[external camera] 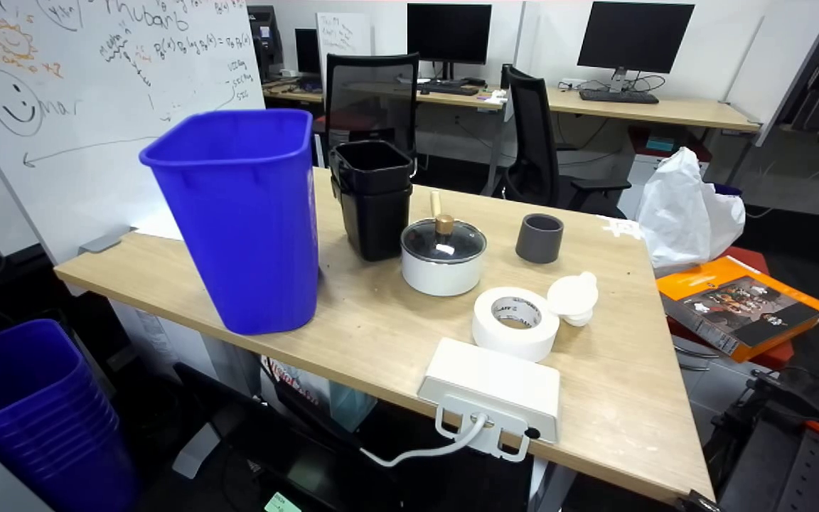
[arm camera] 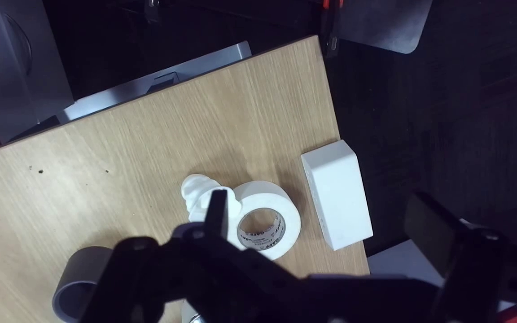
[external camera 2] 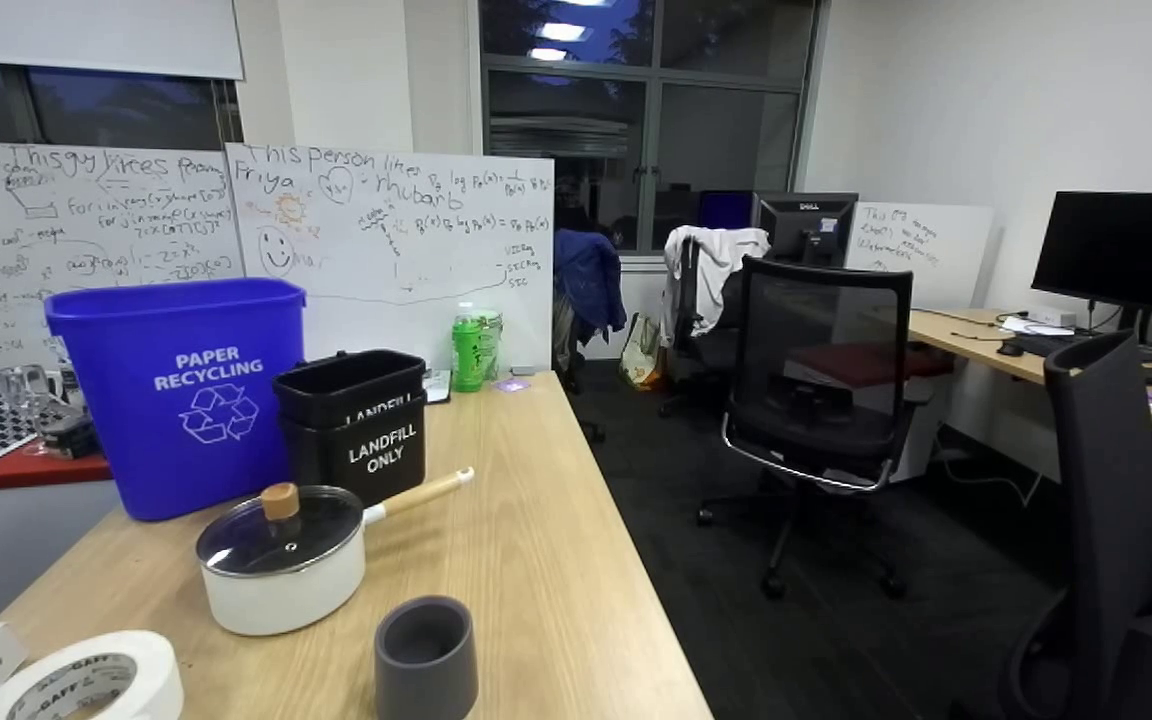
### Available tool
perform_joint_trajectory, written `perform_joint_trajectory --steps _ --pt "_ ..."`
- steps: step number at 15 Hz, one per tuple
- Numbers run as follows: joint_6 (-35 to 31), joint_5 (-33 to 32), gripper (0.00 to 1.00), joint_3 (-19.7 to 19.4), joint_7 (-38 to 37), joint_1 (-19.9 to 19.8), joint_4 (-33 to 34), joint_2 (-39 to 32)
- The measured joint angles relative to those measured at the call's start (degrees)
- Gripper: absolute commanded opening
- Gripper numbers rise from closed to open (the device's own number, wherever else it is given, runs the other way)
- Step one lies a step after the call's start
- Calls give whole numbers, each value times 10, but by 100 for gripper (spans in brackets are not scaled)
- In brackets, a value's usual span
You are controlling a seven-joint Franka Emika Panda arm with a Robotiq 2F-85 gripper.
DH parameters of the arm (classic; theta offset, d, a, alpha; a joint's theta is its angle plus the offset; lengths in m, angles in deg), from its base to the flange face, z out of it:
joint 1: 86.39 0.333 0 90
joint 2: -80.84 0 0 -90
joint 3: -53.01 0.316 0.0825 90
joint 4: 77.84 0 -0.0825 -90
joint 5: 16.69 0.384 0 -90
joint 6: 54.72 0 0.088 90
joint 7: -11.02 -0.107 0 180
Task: Pick up the white tape and put it in the blue bin labelled 'paper recycling'.
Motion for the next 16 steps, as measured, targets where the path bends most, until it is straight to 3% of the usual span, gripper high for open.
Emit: perform_joint_trajectory --steps 7,16 --pt "-26 -68 100 22 -33 -9 -42 -14" --pt "-244 -69 100 48 -41 -3 -101 -112"
